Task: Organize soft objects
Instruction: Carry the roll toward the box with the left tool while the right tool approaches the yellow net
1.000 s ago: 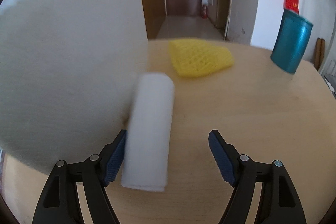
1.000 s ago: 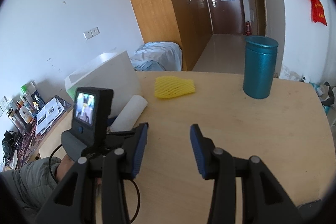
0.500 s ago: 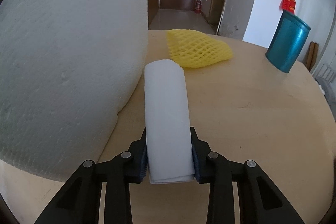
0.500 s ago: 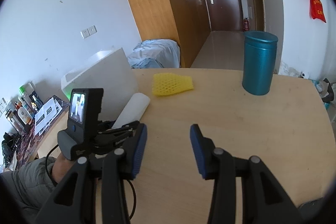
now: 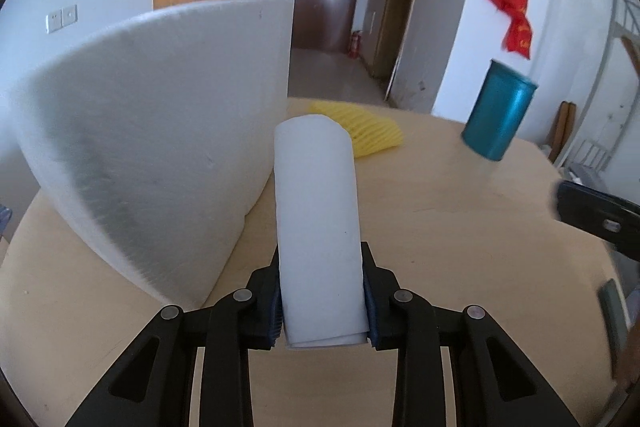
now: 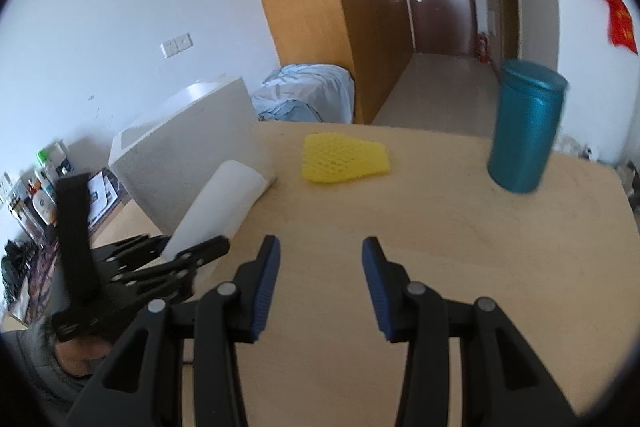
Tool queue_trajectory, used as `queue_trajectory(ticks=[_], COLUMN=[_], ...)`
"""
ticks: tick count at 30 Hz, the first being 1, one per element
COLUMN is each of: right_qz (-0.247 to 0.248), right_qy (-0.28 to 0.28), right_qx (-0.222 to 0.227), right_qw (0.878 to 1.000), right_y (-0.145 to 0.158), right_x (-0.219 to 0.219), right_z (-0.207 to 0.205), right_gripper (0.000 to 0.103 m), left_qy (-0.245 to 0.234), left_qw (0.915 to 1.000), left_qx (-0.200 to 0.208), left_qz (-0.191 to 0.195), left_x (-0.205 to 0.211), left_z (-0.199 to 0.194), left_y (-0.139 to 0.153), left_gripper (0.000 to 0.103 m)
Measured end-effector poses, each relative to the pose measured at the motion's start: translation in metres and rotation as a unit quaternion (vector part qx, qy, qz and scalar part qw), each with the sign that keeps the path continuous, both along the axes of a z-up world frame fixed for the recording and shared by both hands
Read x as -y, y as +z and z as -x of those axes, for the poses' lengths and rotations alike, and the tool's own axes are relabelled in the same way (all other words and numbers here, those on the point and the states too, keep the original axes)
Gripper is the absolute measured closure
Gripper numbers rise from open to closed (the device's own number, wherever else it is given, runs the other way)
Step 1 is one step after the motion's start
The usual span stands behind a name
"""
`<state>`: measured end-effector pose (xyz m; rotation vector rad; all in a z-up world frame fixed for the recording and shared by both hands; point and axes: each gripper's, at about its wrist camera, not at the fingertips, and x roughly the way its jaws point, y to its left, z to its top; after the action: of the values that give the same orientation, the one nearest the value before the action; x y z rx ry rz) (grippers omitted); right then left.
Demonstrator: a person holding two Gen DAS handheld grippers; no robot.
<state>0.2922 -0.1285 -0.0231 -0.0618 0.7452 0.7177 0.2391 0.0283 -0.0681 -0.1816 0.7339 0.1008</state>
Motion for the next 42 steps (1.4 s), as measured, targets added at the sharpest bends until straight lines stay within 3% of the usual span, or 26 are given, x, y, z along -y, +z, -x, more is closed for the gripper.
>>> queue_trajectory(ticks=[5, 12, 20, 29, 36, 42], right_qz=[0.028, 0.027, 0.057, 0.084, 0.125, 0.123], right_qy=[0.015, 0.017, 0.025, 0.026, 0.023, 0.029], right_qx=[0.027, 0.042, 0.051, 0.026, 0.029, 0.025], right_qw=[0.999, 0.999, 0.997, 0.996, 0.991, 0.992], right_y=[-0.002, -0.008, -0.024, -0.049, -0.065, -0.067], right_x=[-0.024, -0.038, -0.073, -0.101, -0.116, -0.117], right_z=[-0.01, -0.025, -0.061, -0.113, -0.125, -0.127], right_gripper=[0.056, 0.056, 0.056, 0.056, 0.056, 0.056], left_qy=[-0.008, -0.019, -0.006, 0.021, 0.064, 0.1], left_qw=[0.9994, 0.9954, 0.9946, 0.9918, 0.9883, 0.9852], left_qx=[0.033, 0.094, 0.103, 0.125, 0.137, 0.138], left_qz=[0.004, -0.004, 0.009, 0.012, 0.02, 0.016], left_x=[-0.007, -0.016, -0.043, -0.055, -0.078, -0.094], left_z=[0.025, 0.07, 0.083, 0.095, 0.114, 0.128], left_y=[0.021, 0.059, 0.067, 0.079, 0.086, 0.088], left_gripper=[0.07, 0.07, 0.07, 0.07, 0.07, 0.07])
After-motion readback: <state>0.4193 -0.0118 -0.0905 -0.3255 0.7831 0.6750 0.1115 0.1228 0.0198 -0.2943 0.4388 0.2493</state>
